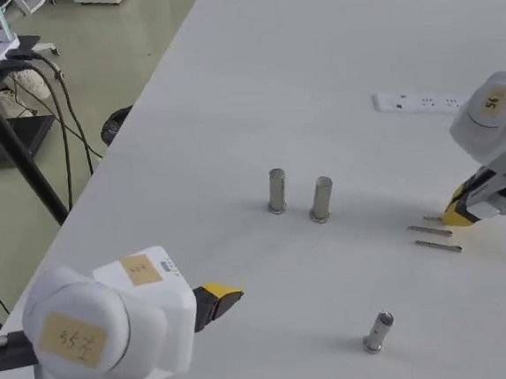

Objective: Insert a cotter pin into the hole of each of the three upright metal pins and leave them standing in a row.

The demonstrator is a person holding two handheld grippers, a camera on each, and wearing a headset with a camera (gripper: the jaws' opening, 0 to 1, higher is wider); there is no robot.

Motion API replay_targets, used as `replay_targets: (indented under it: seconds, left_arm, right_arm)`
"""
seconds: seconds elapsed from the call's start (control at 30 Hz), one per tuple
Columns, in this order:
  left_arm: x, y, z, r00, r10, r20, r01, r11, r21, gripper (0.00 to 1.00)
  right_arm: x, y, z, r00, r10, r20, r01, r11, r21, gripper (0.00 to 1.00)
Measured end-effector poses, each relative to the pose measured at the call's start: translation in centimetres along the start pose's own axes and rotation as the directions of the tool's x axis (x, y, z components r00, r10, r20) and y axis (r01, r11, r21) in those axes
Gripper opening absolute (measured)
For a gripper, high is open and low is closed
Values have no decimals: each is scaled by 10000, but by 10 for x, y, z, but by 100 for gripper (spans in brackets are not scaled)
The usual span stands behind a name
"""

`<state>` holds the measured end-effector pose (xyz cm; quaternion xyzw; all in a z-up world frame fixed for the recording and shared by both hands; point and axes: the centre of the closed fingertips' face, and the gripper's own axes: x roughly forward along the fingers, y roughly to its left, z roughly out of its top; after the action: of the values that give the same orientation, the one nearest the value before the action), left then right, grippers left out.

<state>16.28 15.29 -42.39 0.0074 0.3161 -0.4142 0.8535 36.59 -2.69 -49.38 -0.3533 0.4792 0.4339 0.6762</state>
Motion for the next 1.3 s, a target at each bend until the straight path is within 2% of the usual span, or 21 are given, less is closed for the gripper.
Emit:
replay_targets:
  seconds: [0.1, 0.17, 0.33, 0.4, 0.47, 0.53, 0.63, 0.8, 1.0, 1.03, 1.17, 1.3]
  left_arm:
    - [1, -4, -2, 9999, -83, -136, 84, 9999, 55, 83]
    - [1, -5, -3, 9997, -107, -207, 109, 9999, 73, 83]
    - [1, -8, -2, 9998, -103, -179, 104, 9999, 49, 83]
    - [1, -9, -2, 9998, -86, -180, 86, 10000, 45, 83]
    - [1, -9, -1, 9999, -29, -133, 29, 10000, 5, 83]
    - [-1, -8, 2, 10000, 34, 48, -33, 9998, -171, 83]
    - [-4, -9, 6, 9997, 69, 227, -62, 9995, -306, 83]
    - [-7, -8, 4, 9996, 188, 196, -182, 9994, -302, 83]
    - [-9, -6, 1, 9995, 220, 233, -210, 9989, -421, 83]
    - [-9, -7, 0, 9996, 178, 212, -169, 9990, -408, 83]
    - [-9, -10, -3, 10000, 37, 65, -35, 9997, -246, 82]
    - [-8, -13, -1, 9998, -50, 173, 54, 9998, -206, 82]
  right_arm:
    - [0, -1, 1, 9999, 8, -101, -9, 10000, -97, 0]
    - [1, -3, 1, 9998, -60, -194, 51, 9990, -448, 0]
    - [2, -2, 2, 9968, -116, -796, 15, 9921, -1251, 0]
    - [3, -1, 2, 9952, -203, -954, 72, 9907, -1356, 0]
    - [2, -1, 1, 9931, -393, -1109, 262, 9928, -1168, 0]
    - [2, -2, 0, 9928, -337, -1146, 188, 9915, -1287, 0]
    - [1, -3, -1, 9954, -142, -948, 55, 9958, -919, 0]
    - [1, -1, -2, 9975, -92, -705, 19, 9946, -1037, 0]
    - [2, -1, -1, 9941, -311, -1040, 205, 9947, -1007, 0]
    - [2, -2, -2, 9936, -341, -1081, 270, 9974, -667, 0]
    - [1, -2, -2, 9945, -338, -991, 305, 9989, -352, 0]
    - [2, 0, -1, 9922, -595, -1091, 534, 9969, -586, 0]
